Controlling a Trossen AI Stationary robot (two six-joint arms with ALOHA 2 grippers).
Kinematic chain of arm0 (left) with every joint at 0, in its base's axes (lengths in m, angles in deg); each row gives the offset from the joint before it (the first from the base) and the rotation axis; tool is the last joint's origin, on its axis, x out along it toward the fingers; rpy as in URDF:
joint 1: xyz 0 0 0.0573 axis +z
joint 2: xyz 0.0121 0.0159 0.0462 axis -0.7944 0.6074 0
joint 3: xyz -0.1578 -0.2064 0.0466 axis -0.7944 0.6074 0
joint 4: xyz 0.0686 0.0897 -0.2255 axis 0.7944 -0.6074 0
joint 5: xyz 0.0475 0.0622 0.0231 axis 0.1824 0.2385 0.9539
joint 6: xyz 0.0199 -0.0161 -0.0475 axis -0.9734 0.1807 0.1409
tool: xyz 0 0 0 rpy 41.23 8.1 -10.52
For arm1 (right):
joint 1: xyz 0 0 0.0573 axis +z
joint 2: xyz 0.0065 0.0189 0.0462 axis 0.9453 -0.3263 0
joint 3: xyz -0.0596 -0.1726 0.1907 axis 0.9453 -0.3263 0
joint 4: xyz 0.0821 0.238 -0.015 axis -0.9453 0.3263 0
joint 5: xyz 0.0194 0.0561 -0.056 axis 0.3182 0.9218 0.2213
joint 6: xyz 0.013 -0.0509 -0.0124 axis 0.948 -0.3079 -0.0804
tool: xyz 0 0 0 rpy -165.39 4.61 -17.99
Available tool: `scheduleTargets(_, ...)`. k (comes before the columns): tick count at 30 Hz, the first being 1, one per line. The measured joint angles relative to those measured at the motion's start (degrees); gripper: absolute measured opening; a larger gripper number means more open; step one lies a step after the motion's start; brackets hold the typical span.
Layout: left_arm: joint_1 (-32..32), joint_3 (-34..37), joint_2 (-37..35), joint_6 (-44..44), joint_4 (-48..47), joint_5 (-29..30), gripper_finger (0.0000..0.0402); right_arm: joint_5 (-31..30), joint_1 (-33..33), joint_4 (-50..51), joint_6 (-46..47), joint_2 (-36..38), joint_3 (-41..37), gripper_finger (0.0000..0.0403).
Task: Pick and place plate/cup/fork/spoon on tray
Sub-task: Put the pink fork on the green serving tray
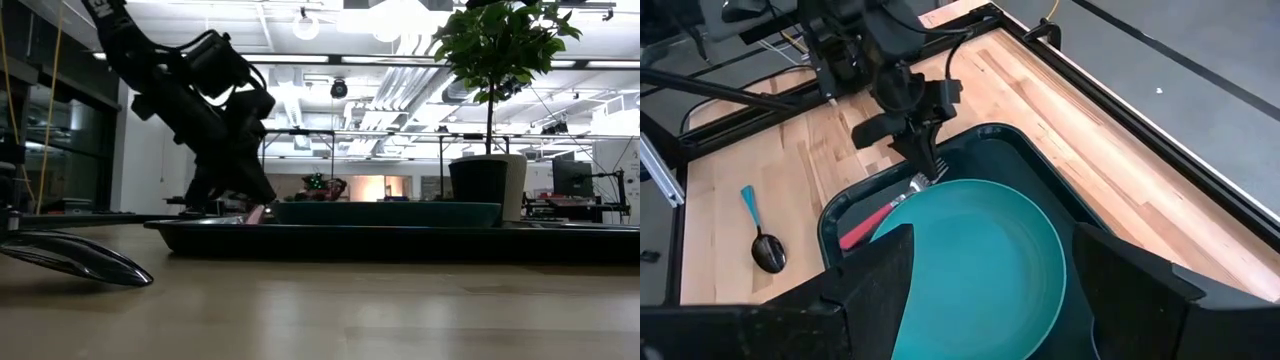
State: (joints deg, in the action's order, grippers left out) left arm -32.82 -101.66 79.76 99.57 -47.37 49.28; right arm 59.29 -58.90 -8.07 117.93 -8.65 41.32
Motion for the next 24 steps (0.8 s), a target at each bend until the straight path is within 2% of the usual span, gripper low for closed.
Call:
scheduleTargets(16,3.9,-1.1,4.9,-5.6,-0.6,-2.3,0.0,-0.1,0.0,-0.8,-0.1,-0.6,0.0,0.0264)
scheduleTargets(24,4.2,-1.1,7.3,-4.3,1.2,-2.3,0.0,-0.1,0.0,-0.8,-0.1,-1.1,0.0,0.0264)
